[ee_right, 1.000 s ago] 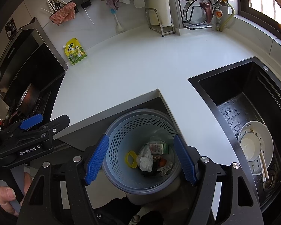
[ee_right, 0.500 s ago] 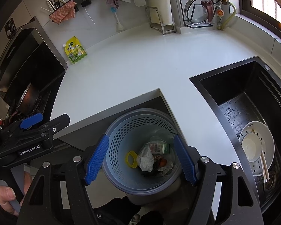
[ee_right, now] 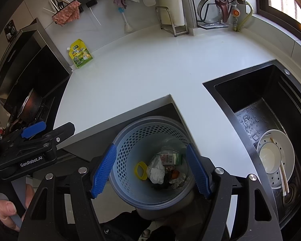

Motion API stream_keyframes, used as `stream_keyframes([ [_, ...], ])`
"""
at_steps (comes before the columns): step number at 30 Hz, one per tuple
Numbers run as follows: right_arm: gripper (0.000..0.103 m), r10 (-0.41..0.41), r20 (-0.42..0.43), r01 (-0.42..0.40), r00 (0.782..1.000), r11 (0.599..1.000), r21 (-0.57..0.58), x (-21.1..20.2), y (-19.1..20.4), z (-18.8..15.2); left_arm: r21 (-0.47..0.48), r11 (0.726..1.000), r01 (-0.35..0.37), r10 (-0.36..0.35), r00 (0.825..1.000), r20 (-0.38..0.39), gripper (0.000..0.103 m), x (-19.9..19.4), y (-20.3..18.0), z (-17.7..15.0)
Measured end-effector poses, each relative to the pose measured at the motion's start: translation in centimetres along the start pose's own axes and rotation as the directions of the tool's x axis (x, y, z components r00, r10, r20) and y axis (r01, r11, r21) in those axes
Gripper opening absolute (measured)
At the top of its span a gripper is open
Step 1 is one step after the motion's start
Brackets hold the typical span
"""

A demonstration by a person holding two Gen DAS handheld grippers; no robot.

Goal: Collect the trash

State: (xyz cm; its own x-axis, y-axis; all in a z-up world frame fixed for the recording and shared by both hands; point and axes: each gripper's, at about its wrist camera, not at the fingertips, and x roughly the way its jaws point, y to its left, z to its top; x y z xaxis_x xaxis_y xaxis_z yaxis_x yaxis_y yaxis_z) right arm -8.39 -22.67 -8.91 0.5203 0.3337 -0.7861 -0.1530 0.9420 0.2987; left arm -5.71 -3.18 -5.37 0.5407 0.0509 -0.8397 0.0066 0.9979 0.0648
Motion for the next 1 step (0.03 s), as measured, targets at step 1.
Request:
stream_keyframes([
  [1,0.069,0.000,-0.001,0.000,1.000,1.000,0.001,0.01,-0.05,-0.01,0.000,1.000,0.000,0.000,1.000,-0.001,0.097,0.02,0.02,0.02],
])
